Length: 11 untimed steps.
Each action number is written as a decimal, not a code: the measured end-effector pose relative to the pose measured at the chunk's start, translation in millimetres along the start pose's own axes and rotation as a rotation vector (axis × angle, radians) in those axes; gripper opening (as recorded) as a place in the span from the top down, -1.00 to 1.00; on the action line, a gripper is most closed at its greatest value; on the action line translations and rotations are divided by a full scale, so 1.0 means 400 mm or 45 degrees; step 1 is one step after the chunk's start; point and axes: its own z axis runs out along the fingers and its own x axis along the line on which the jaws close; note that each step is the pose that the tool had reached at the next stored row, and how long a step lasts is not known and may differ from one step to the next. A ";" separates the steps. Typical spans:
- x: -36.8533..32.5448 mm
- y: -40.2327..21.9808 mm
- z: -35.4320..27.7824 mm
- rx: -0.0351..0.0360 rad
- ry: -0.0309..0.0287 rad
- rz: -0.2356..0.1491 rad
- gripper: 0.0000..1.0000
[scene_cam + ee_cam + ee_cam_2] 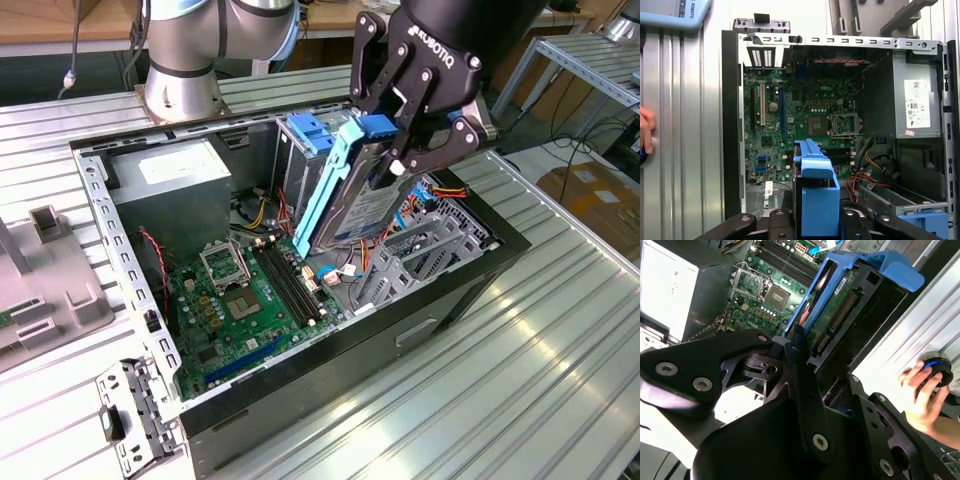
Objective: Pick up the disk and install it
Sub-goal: 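Pick up the disk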
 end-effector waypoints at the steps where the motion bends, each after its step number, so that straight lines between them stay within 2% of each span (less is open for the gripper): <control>1: 0.003 -0.002 0.000 0.0000 -0.0001 0.000 0.27; 5: 0.016 -0.016 -0.003 -0.0006 0.0001 0.000 0.27; 11: 0.021 -0.033 -0.004 -0.0019 0.0000 0.000 0.27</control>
